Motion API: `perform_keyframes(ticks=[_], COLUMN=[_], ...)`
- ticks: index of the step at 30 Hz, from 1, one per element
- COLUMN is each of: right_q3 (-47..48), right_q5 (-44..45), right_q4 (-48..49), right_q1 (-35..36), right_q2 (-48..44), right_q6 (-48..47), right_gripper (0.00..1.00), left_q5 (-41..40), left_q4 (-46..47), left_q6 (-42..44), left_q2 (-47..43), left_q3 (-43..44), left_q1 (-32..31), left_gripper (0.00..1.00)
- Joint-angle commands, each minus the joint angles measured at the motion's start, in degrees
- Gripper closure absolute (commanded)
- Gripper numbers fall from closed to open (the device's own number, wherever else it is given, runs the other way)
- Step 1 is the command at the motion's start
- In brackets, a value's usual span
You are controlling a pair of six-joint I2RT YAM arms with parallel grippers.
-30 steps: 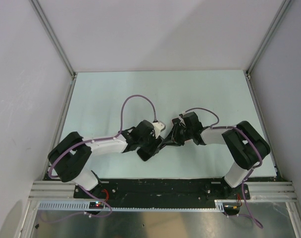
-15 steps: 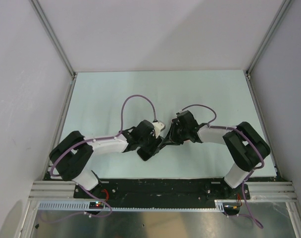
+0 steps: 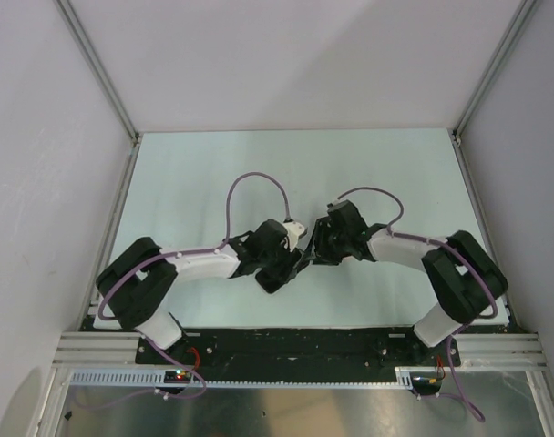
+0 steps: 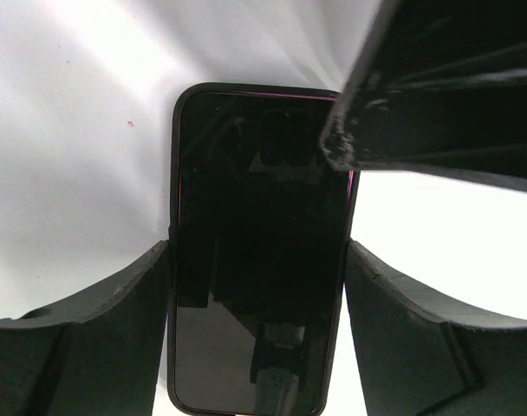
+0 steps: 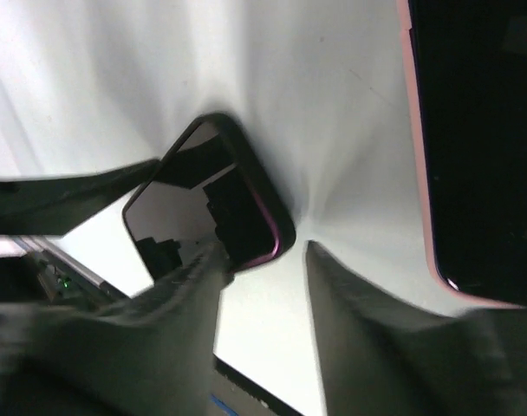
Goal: Put the phone into the phone case
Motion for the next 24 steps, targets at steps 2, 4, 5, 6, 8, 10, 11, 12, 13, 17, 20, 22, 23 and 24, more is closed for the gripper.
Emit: perform_keyframes(ticks=[2,4,5,6,8,10,11,12,13,17,20,22,23,24], right_q3=[1.72,1.8,1.87,1.91,1.93,1.94,1.94,1.94,1.94,1.94,1.94,1.88,1.87,1.82], right_q5=[0.66,1.54,2.18,3.08,5.0,6.38,6.8,7.01,7.12,7.83,8.25,8.27,8.23,8.17], right_q4=[-3.41,-5.3,-6.43,-7.43,-9.3,-10.71,-11.15,-11.46,-11.79,-12.85,-13.55,-13.84,-13.9,-13.8], right_q1=[-3.59,-5.78,-7.01,-8.28,-10.27,-11.62,-12.13,-12.56,-12.86,-13.22,-13.39,-13.48,-13.45,-13.44], right_q2=[-11.64,-15.84,-17.53,-19.52,-22.42,-24.14,-24.58,-24.89,-25.09,-25.95,-26.33,-26.41,-26.33,-26.3], right_q6=[-2.92,-3.72,-4.2,-4.65,-5.52,-6.22,-6.54,-6.75,-6.85,-7.48,-7.9,-8.09,-8.14,-8.16], right_gripper=[0.39,0.34,0.33,0.32,0.31,0.3,0.3,0.3,0.3,0.3,0.3,0.3,0.3,0.3], left_q5=[-7.47,-11.86,-14.84,-17.07,-21.41,-24.29,-25.76,-26.66,-27.69,-30.47,-32.46,-33.45,-33.89,-34.29], left_q4=[3.71,2.46,1.61,0.04,-3.05,-6.41,-8.23,-10.77,-12.83,-19.05,-21.41,-22.14,-22.34,-22.44], left_q6=[-6.71,-11.53,-14.11,-17.33,-23.55,-28.99,-31.14,-33.27,-34.91,-41.37,-47.03,-50.26,-51.45,-52.3], left_q2=[2.37,2.83,3.24,3.62,5.16,7.46,9.12,10.74,13.0,19.2,21.34,21.63,21.65,21.66], left_q3=[3.68,5.96,7.53,8.89,12.45,16.73,19.5,22.08,25.48,33.82,35.75,35.67,35.39,35.21], left_q1=[0.05,-0.01,0.03,0.09,0.18,0.33,0.33,0.37,0.35,0.39,0.33,0.24,0.11,-0.01], left_gripper=[0.79,0.79,0.79,0.78,0.77,0.77,0.77,0.78,0.78,0.8,0.81,0.81,0.81,0.81])
